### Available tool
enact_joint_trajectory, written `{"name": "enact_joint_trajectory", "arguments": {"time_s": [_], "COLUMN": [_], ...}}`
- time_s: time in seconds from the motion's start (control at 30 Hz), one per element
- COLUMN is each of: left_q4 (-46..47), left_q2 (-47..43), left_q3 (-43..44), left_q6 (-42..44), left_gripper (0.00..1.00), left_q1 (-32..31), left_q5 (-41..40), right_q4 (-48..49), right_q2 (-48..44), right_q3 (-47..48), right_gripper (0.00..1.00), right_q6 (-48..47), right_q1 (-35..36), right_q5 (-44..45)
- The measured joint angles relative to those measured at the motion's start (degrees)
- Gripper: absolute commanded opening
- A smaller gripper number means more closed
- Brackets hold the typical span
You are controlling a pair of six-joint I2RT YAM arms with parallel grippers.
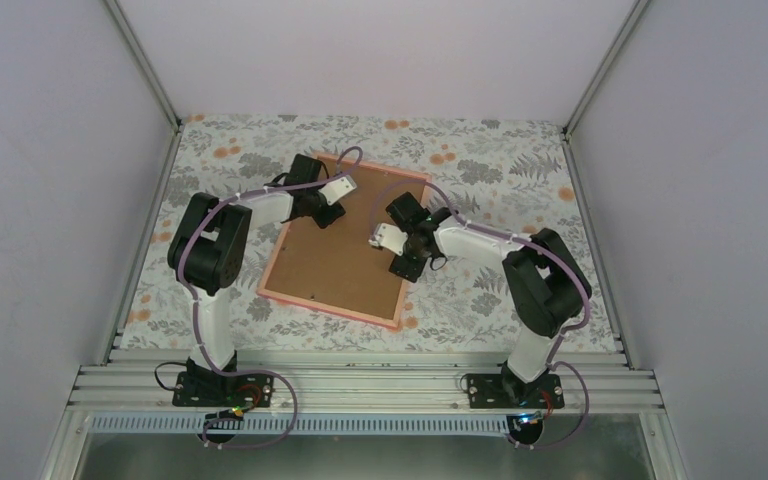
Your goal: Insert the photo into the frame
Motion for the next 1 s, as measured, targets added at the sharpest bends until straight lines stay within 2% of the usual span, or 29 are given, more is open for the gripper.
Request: {"name": "enact_joint_trajectory", "arguments": {"time_s": [0.23, 0.47, 0.6, 0.8, 1.0], "left_q4": [-1.2, -1.0, 0.4, 1.4, 2.2], "left_q2": [-2.3, -13.7, -18.2, -16.0, -12.3], "left_q3": [-1.7, -7.3, -9.9, -10.6, -12.5], "left_q6": [0.0, 0.4, 1.4, -1.4, -4.5], "left_gripper": [0.36, 0.33, 0.29, 0.28, 0.23], "left_q1": [0.2, -0.6, -5.6, -14.6, -21.2], "left_q5": [1.7, 10.6, 15.6, 17.4, 16.0], "right_q4": [-5.1, -4.2, -2.9, -2.3, -1.2], "right_q2": [0.0, -4.1, -5.0, -5.0, -3.5], "right_q3": [5.2, 5.4, 3.1, -1.3, -2.9], "right_gripper": [0.69, 0.68, 0.67, 0.63, 0.62], "right_q6": [3.0, 13.1, 17.7, 22.9, 25.4], "right_q1": [-3.2, -13.5, -19.5, -26.9, -28.5], "right_q5": [-5.5, -14.3, -19.9, -30.4, -39.0]}}
